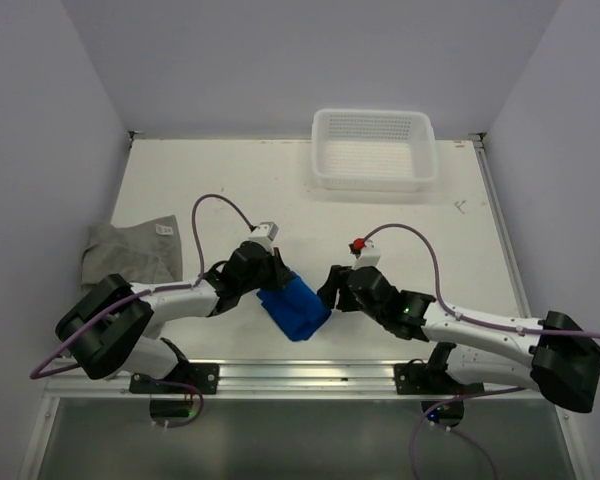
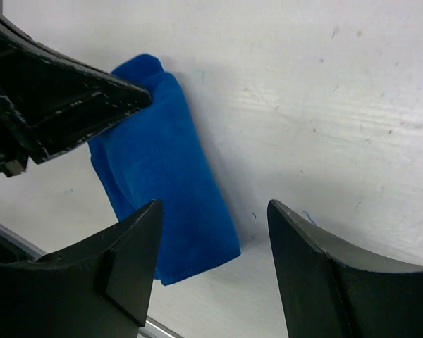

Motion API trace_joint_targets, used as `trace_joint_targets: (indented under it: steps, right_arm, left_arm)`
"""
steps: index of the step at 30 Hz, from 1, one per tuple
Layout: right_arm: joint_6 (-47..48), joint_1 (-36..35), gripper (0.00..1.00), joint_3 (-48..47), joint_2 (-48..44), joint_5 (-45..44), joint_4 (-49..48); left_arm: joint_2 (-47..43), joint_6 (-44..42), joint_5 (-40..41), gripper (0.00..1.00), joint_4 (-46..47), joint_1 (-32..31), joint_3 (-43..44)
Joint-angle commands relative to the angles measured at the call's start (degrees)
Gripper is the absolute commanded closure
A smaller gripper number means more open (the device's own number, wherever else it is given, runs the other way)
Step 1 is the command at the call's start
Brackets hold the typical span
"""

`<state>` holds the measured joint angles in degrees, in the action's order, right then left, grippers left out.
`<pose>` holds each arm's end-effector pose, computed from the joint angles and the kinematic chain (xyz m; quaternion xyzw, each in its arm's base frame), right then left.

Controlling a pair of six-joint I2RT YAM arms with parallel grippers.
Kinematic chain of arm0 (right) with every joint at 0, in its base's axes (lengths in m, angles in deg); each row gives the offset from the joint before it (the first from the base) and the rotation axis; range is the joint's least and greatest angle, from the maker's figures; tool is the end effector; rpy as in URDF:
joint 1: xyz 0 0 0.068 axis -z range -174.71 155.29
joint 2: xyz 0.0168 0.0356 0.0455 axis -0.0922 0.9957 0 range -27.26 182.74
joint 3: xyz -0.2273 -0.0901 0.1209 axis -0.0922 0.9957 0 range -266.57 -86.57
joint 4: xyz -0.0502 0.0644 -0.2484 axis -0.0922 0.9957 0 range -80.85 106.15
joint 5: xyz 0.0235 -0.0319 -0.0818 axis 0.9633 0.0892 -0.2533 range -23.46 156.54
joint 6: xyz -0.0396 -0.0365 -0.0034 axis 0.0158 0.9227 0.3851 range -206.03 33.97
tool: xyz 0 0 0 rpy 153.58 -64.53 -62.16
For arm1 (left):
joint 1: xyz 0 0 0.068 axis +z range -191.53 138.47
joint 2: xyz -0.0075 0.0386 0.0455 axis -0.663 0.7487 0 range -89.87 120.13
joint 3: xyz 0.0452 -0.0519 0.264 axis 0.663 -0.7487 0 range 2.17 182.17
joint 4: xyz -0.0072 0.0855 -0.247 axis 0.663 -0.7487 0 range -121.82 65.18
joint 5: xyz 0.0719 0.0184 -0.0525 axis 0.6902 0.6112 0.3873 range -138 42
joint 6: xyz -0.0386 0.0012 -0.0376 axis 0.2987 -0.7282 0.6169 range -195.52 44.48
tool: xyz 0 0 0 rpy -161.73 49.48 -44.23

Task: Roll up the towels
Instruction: Roll the towel

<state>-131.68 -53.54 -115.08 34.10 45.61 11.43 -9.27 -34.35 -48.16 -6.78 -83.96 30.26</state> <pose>0.1246 0.1813 0.2010 -0.0171 0.8766 0.2595 0.4050 0.1948 -0.1782 0.1542 0.0105 0.8848 -0.3115 0.3464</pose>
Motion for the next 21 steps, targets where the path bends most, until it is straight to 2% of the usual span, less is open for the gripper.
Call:
trace_joint_targets:
  steps: [1,8,10,12,13,16,19,21]
  right_arm:
    - [-6.72,2.83,0.35,3.45,2.09,13.87,-10.53]
    - [-12.36,4.69,0.41,8.73,10.7,20.04,-22.23]
    - [-13.32,4.6,0.47,9.79,11.76,20.66,-24.51]
    - [-13.41,4.69,0.55,10.32,11.85,20.66,-24.78]
    - [-13.41,4.69,0.68,10.23,11.41,20.66,-24.52]
    - [-11.93,4.69,0.87,9.79,9.14,19.53,-21.81]
    - [-8.51,4.69,0.97,8.39,7.02,16.9,-16.62]
    - [-7.01,4.78,1.0,7.86,4.65,15.49,-12.77]
  left_arm:
    - [0.7,-1.88,2.63,0.89,-3.81,0.25,-2.17]
    - [0.97,-1.36,3.06,0.89,-3.1,0.25,-3.05]
    - [1.31,-1.18,2.98,0.89,-2.58,0.34,-3.49]
    - [1.49,-0.83,3.06,0.89,-2.31,0.34,-4.01]
    - [1.67,-0.56,3.06,0.89,-1.96,0.25,-4.1]
    - [1.67,-0.65,3.33,0.89,-2.22,0.34,-3.75]
    - [1.23,-1.18,3.68,0.88,-3.27,0.51,-2.61]
    - [0.7,-1.88,3.24,0.87,-3.54,1.82,-1.91]
